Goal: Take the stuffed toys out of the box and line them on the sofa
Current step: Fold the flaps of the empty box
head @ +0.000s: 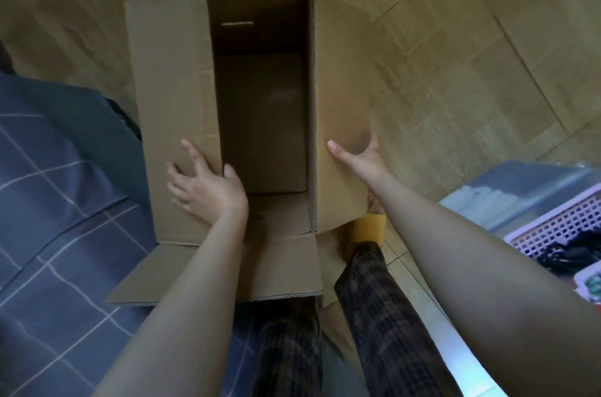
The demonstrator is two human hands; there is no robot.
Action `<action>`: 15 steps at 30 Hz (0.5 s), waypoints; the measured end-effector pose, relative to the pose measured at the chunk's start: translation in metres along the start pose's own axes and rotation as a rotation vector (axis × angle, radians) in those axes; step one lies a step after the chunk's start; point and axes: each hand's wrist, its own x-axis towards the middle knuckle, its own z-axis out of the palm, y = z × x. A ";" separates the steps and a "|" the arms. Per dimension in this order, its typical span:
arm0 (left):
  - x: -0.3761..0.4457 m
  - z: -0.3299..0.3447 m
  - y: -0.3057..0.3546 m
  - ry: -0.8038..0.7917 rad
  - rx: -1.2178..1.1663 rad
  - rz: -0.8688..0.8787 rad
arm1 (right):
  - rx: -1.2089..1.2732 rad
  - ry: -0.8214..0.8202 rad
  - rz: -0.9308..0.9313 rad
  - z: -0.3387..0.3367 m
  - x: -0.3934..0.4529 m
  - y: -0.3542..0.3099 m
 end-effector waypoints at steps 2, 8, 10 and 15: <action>0.002 -0.001 -0.001 -0.008 -0.014 0.006 | 0.021 0.043 -0.006 -0.003 0.000 0.000; -0.005 -0.028 -0.005 -0.048 -0.121 0.068 | 0.064 0.422 -0.106 -0.023 -0.043 -0.001; -0.009 -0.044 -0.004 -0.049 -0.218 0.070 | -0.004 0.461 -0.127 -0.029 -0.064 -0.011; -0.032 -0.097 0.017 -0.045 -0.401 0.046 | -0.327 0.510 -0.216 -0.025 -0.119 -0.037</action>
